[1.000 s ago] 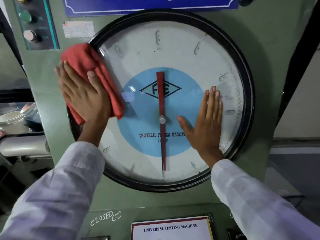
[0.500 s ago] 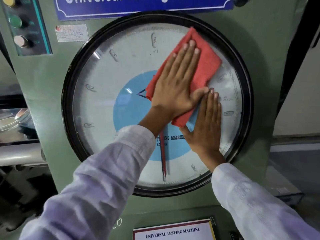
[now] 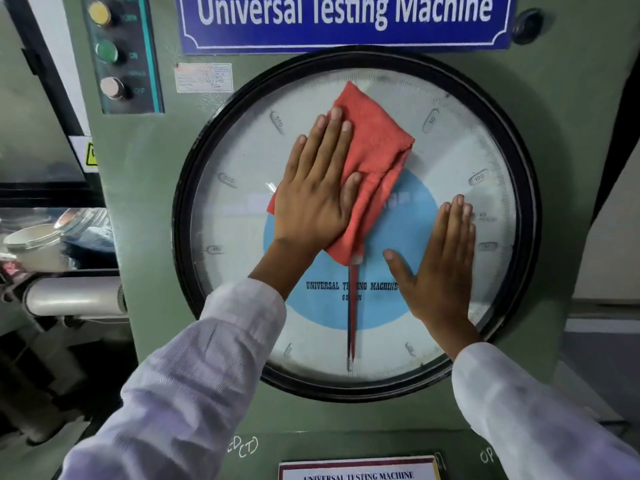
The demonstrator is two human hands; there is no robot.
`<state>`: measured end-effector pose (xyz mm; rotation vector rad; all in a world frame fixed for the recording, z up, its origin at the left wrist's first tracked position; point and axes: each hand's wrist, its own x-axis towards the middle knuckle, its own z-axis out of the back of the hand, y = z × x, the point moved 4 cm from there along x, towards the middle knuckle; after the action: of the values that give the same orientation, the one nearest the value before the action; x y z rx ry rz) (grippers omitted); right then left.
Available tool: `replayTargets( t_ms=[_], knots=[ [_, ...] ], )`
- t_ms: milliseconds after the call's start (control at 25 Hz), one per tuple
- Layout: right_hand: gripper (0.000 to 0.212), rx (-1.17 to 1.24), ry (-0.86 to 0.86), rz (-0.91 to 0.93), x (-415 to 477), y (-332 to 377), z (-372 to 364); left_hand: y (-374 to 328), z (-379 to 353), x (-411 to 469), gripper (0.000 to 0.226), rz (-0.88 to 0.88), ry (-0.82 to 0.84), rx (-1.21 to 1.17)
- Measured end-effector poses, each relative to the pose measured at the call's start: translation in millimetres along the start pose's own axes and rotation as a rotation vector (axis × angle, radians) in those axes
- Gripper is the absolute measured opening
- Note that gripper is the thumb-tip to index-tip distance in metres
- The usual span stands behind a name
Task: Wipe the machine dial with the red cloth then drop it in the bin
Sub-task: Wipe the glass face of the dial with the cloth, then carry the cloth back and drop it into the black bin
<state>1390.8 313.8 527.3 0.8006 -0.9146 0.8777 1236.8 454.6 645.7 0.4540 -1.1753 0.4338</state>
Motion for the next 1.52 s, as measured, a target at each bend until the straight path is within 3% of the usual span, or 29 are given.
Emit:
replayTargets(
  t_ms=[120,280,320,480,560,680,960,1120,1520],
  knots=[
    [0.102,0.021,0.023,-0.025,1.3,4.6,6.2,-0.8,4.4,-15.0,0.07,0.08,0.029,-0.05],
    [0.089,0.163,0.1,-0.132,3.3,14.6,18.3,-22.4,0.6,-16.9,0.112,0.196,0.185,-0.094],
    [0.087,0.2,0.137,-0.154,5.0,16.0,22.6,-24.1,2.2,-15.8,0.112,0.203,0.202,-0.1],
    [0.086,0.211,0.273,-0.172,12.2,15.1,44.7,-7.9,20.4,-17.7,0.078,0.084,0.239,-0.142],
    [0.084,0.214,0.312,-0.18,15.1,20.4,56.8,0.4,35.0,-18.4,0.073,0.023,0.331,-0.112],
    [0.086,0.3,0.334,-0.066,22.6,53.0,73.9,13.0,71.5,-19.0,0.07,0.087,0.403,-0.098],
    [0.081,0.497,0.34,0.223,16.1,170.7,109.9,59.5,207.8,-64.7,0.072,0.273,0.493,0.18],
    [0.082,0.587,0.439,0.355,-12.4,245.4,124.4,85.0,304.2,-109.7,0.071,0.37,0.532,0.413],
    [0.089,0.87,0.538,0.695,-141.6,466.3,193.4,129.9,566.9,-252.6,0.066,0.668,0.571,0.903]
  ],
)
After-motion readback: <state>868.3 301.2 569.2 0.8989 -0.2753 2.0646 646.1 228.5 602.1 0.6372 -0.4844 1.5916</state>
